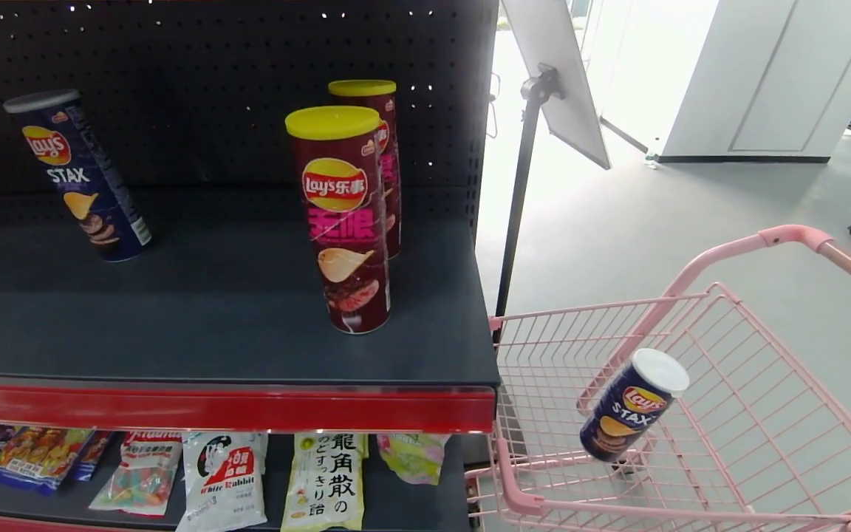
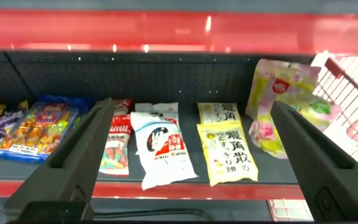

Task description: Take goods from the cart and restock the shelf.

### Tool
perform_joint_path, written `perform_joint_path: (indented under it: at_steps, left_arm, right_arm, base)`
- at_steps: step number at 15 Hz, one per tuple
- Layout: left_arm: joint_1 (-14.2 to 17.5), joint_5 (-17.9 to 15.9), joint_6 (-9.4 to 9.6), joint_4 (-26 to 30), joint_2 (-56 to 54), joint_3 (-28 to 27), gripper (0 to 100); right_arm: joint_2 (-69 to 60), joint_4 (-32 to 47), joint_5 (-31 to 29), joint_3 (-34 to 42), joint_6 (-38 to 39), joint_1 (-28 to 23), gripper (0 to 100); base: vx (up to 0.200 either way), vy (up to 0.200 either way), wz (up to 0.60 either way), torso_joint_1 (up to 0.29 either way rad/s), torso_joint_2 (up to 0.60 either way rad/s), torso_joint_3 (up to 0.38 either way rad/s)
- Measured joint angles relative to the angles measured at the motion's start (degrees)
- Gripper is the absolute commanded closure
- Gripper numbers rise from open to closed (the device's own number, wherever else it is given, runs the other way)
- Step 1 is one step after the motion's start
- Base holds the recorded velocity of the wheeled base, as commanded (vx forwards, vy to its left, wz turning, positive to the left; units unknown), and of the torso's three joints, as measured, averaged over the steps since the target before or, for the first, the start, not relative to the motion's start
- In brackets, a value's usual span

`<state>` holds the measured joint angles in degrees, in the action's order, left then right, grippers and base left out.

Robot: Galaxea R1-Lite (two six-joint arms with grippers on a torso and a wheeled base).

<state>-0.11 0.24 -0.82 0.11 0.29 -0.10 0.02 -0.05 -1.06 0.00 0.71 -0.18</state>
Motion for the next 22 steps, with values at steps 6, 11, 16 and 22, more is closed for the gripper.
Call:
perform_joint_path:
  at_steps: [6,11,16,22]
  left_arm:
    - [0.0,0.0,-0.02,0.0,0.0,0.0,0]
    - [0.0,0.0,0.00,0.0,0.0,0.0,0]
    - [0.0,0.0,0.00,0.0,0.0,0.0,0]
    - [0.0,0.0,-0.02,0.0,0.0,0.0,0]
  right_arm:
    - [0.0,0.0,0.1,0.0,-0.8,0.0,0]
    - [2.5,-0.7,4.6,-6.3,-1.7,0.2,0]
    - [32.4,-2.7,9.4,-40.3,0.0,0.7,0]
    - [79.7,-27.1,43.3,-47.0,-28.2,-19.0,0]
  base:
    - [0.000,0.000,0.00,-0.146,0.38,0.230]
    - [0.000,0.000,0.00,-0.004,0.01,0.010]
    - [0.000,0.000,0.00,0.000,0.00,0.000]
    - [0.000,0.000,0.00,0.000,0.00,0.000]
